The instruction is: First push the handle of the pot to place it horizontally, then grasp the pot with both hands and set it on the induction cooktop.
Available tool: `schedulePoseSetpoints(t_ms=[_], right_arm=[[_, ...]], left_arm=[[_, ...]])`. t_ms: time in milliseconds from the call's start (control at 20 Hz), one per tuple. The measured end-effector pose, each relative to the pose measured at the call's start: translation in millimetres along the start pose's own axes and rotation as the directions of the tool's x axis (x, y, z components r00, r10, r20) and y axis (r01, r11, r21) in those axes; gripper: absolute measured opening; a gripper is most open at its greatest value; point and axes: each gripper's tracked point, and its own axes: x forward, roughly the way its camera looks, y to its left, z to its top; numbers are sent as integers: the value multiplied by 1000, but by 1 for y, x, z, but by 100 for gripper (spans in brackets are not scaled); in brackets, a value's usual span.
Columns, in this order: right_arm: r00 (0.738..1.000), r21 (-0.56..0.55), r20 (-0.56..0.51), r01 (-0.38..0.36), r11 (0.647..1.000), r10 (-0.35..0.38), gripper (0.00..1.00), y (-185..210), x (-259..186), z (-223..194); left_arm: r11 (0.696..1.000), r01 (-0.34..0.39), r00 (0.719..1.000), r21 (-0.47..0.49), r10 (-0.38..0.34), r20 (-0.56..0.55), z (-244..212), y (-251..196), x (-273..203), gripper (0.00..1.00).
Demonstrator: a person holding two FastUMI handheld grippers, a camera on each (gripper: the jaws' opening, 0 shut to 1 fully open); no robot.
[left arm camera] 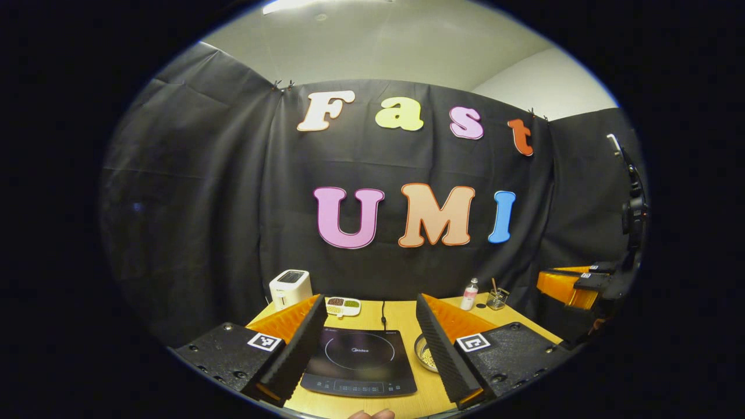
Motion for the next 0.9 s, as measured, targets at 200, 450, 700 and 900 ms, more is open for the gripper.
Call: schedulePoseSetpoints(t_ms=[200,450,700,900], right_arm=[[995,46,-87,-50,998,54,12,1,27,-31],[960,81,-232,-144,986,159,3,-1,61,-79],[894,89,-355,-258,962,273,3,10,80,-143],[818,152,-472,-293,944,329,0,14,87,-206]], left_arm=[[999,-41,999,-30,40,-29,-10,5,20,94],[997,-70,996,-23,68,-61,-17,-8,48,99],[992,-127,986,-10,125,-114,-28,-15,69,94],[981,-194,969,-4,191,-159,-39,-8,73,94]])
